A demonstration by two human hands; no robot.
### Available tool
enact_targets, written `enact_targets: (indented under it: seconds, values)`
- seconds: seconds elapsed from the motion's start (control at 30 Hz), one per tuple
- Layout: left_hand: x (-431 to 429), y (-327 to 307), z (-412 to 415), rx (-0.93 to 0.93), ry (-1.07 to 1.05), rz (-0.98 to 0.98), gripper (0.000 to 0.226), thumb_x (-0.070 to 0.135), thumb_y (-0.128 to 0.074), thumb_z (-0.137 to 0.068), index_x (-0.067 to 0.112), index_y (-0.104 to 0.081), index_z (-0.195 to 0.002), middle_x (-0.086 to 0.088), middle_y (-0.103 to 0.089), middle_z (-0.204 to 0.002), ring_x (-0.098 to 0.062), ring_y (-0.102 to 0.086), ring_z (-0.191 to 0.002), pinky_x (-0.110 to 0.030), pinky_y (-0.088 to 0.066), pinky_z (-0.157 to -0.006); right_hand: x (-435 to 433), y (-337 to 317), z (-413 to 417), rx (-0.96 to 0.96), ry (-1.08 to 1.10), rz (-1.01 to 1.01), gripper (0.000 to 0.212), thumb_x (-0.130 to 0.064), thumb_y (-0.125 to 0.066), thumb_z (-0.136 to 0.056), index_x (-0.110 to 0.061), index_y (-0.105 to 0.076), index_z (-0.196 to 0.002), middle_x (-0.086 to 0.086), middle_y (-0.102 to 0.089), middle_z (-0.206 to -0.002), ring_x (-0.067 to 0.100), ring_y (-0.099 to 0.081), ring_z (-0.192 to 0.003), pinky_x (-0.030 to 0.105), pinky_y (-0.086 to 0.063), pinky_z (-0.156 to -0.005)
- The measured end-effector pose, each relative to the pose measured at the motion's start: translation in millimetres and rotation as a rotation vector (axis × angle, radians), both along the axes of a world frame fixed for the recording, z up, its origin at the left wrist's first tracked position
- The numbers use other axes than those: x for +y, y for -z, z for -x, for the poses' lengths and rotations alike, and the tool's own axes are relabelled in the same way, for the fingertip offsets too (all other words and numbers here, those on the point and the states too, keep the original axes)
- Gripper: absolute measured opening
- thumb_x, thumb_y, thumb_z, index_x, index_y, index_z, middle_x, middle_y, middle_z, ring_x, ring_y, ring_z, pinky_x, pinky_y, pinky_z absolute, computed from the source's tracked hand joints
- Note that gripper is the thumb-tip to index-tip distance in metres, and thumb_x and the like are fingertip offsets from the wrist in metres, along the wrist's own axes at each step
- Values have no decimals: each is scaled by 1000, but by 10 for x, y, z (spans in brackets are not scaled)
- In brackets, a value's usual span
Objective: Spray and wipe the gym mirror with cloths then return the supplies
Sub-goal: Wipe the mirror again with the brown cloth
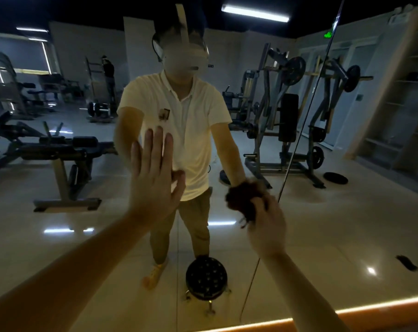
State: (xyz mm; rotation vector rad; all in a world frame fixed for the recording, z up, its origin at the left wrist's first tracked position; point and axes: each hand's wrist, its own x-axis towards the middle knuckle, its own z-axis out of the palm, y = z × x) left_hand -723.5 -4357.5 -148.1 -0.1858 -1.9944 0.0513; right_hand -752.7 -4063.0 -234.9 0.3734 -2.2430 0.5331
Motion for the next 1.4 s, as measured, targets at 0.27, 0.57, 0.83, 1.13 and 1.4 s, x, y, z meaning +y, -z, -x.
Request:
enact_targets:
  seconds: [0.27, 0.57, 0.83, 1.13, 1.4]
  values:
    - [-72, 554, -37, -138, -112, 146, 135, 83, -71, -72, -3, -20, -162, -27, -8, -170, -44, -11, -158, -63, -13, -126, -510, 269, -116, -164, 195, 496, 39, -20, -65, -87, -11, -49, -121, 11, -50, -112, 21, -56, -77, 35, -52, -54]
    - [-93, 472, -151, -180, -110, 169, 114, 76, -58, -89, 0, -19, -163, -25, -7, -171, -41, -9, -159, -62, -18, -126, -1059, 204, -346, -91, -301, 52, 36, -27, -57, -99, -14, -53, -132, 7, -35, -155, 13, -62, -106, 21, -59, -68]
    - [-429, -237, -435, -112, -42, 141, 91, 44, -62, -92, 7, -21, -165, -18, -11, -173, -33, -8, -161, -48, 1, -130, -925, -1278, 19, 189, -214, 37, 65, -14, -74, -86, -22, -37, -140, 25, -51, -138, 39, -66, -99, 46, -62, -73]
    - [-793, -1462, -243, 84, -186, 50, 91, 57, -47, -104, 9, -1, -166, -21, -2, -173, -38, -2, -160, -58, -7, -129, -1376, -1877, 94, 473, -185, 55, 57, -18, -64, -88, -9, -53, -144, 21, -52, -123, 31, -54, -98, 41, -57, -72]
    - [-762, -1852, 27, 170, -221, -41, 93, 62, -38, -103, 0, -6, -165, -24, 1, -172, -39, 0, -160, -58, -8, -128, -1065, -2463, 263, 674, -293, -481, 59, -26, -74, -75, -12, -64, -132, 17, -54, -110, 32, -60, -88, 41, -55, -72]
